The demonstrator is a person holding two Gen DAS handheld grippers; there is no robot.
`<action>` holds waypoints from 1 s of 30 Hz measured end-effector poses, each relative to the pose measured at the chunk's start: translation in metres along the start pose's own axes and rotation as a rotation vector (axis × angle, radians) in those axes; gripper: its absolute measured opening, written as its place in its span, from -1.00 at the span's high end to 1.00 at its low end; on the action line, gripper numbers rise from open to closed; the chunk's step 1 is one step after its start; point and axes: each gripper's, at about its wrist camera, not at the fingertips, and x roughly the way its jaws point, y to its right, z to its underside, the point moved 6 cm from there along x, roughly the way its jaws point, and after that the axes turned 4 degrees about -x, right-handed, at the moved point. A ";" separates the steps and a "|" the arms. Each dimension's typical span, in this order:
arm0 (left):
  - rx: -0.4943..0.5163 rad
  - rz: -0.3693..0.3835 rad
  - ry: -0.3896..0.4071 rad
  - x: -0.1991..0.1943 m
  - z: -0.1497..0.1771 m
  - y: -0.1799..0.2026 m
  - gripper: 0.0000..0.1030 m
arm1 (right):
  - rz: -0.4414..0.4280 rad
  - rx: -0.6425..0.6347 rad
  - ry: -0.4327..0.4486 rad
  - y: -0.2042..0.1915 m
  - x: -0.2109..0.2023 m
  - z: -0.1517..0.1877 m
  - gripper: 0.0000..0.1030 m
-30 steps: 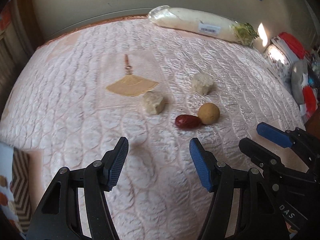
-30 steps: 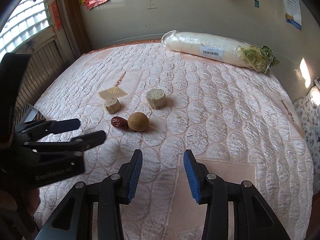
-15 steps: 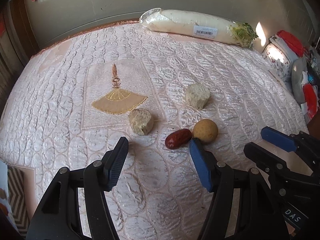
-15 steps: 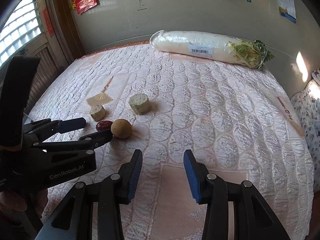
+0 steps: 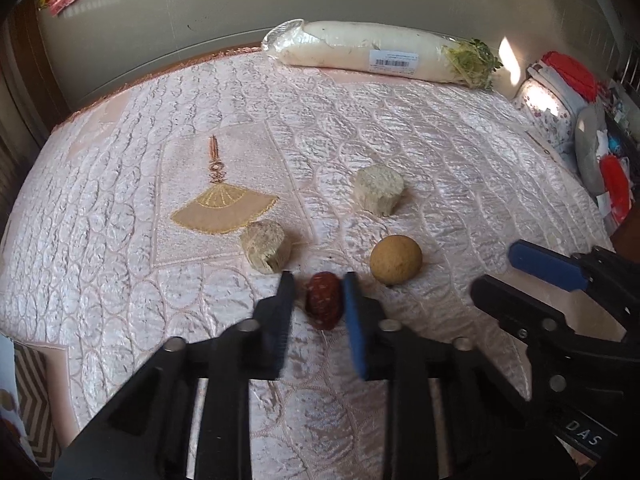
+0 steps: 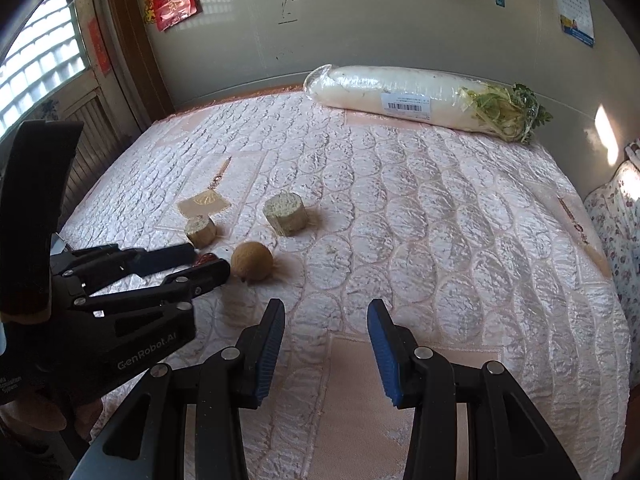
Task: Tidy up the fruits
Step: 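Grasp the red date with the left gripper while the right gripper grasps a brown ball, then carry the red date and brown ball over the white tray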
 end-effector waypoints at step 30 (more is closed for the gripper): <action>-0.251 0.012 0.018 -0.091 0.060 -0.096 0.65 | -0.104 -0.134 0.034 -0.097 -0.004 -0.007 0.46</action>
